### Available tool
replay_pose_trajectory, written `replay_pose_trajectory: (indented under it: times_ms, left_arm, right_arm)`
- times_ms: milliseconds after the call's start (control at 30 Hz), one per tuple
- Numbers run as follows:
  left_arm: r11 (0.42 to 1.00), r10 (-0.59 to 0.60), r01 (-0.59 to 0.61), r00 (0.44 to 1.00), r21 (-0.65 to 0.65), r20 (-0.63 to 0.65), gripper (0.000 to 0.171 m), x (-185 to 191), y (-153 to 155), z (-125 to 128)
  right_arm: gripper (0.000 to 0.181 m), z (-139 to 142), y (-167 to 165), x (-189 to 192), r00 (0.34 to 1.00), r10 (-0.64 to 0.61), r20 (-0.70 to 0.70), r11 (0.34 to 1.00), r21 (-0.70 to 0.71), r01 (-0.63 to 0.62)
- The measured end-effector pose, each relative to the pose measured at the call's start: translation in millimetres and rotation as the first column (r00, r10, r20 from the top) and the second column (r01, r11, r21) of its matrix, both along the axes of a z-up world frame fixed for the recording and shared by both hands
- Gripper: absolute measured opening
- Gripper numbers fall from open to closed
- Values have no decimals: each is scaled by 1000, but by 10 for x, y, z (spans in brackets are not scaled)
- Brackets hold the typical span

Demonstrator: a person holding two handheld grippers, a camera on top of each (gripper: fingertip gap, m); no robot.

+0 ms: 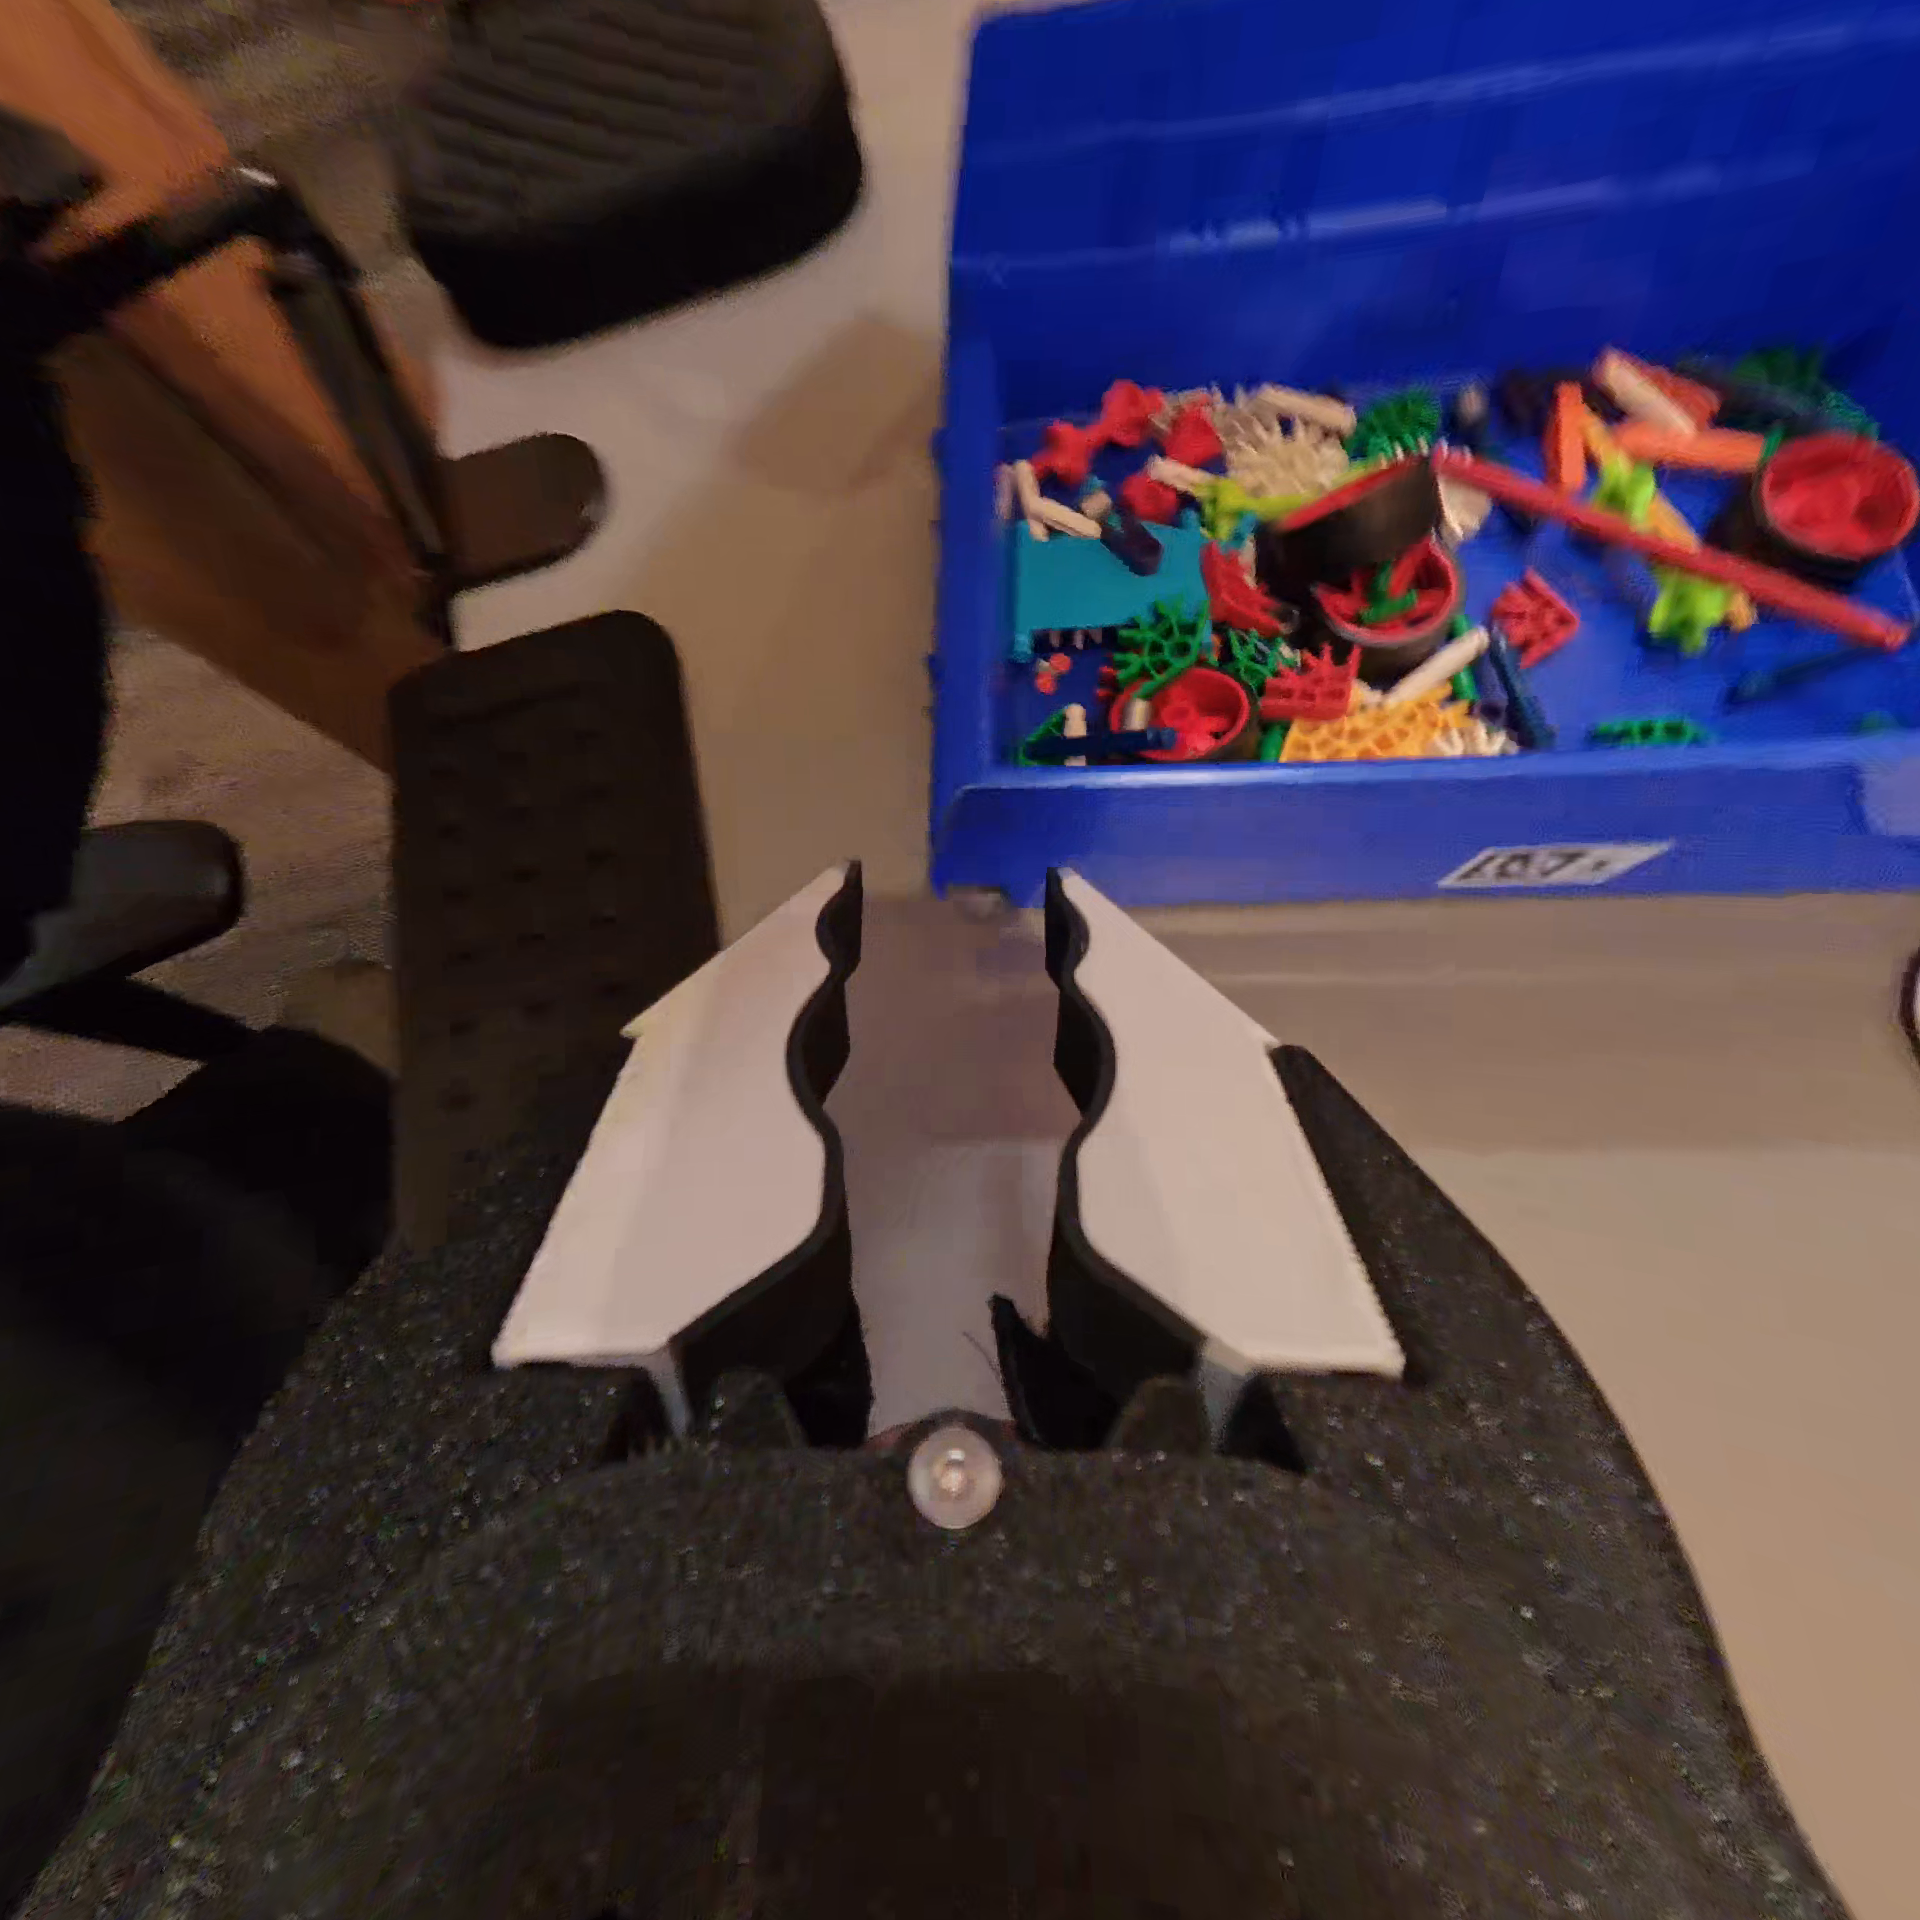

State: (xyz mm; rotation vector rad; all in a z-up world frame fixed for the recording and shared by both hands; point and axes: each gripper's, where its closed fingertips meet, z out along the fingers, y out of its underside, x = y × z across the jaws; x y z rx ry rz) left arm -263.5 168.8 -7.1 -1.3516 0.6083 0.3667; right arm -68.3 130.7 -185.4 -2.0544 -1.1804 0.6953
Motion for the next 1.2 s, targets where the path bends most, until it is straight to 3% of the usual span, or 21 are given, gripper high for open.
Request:
replay_pose_trajectory:
  times_ms: [100,233,300,333,400,467,567,600,667,767,833,900,1000,1200]
  left_arm:
    - [1000,3,-3,1000,-15,5,0,-73,-13,-45]
    - [1000,5,-4,1000,-18,24,0,-141,-17,-69]
    - [1000,6,-5,1000,-24,30,0,-169,-11,-91]
    - [1000,7,-6,1000,-28,30,0,-185,-6,-105]
    - [999,8,-8,1000,-31,27,0,-221,3,-128]
    - [999,14,-13,1000,-33,24,0,-263,16,-147]
    - [999,15,-13,999,-38,35,0,-308,42,-175]
    - [999,16,-14,999,-40,37,0,-320,54,-186]
    - [999,22,-21,999,-47,33,0,-351,73,-216]
    - [998,26,-25,999,-54,35,0,-399,69,-265]
    - [998,32,-29,999,-62,41,0,-444,67,-304]
    - [997,40,-37,998,-70,46,0,-498,63,-335]
    - [997,40,-36,998,-73,46,0,-562,21,-358]
    - [996,37,-32,998,-83,59,0,-625,-9,-393]
  right_arm:
    - [33,304,346,305,997,-79,-9,985,156,79]
    - [34,560,1312,842,959,-283,-15,913,301,274]
    - [37,522,1684,959,954,-294,48,894,368,257]
    - [38,467,1739,888,972,-222,76,914,363,180]
    - [44,372,1696,696,991,-28,131,931,365,-22]
    - [56,283,1604,541,972,141,190,905,374,-205]
    - [56,146,1566,391,910,274,310,850,364,-380]
    - [53,121,1588,362,889,290,354,833,364,-416]
    - [28,26,1567,347,832,330,447,809,320,-493]
    - [26,-53,1379,185,809,432,400,803,239,-547]
    - [47,-57,1393,68,838,411,358,822,252,-511]
    - [51,2,1309,31,850,441,288,828,236,-509]
    - [51,126,1286,222,869,439,229,830,267,-490]
    - [51,242,1175,576,861,449,239,813,289,-505]
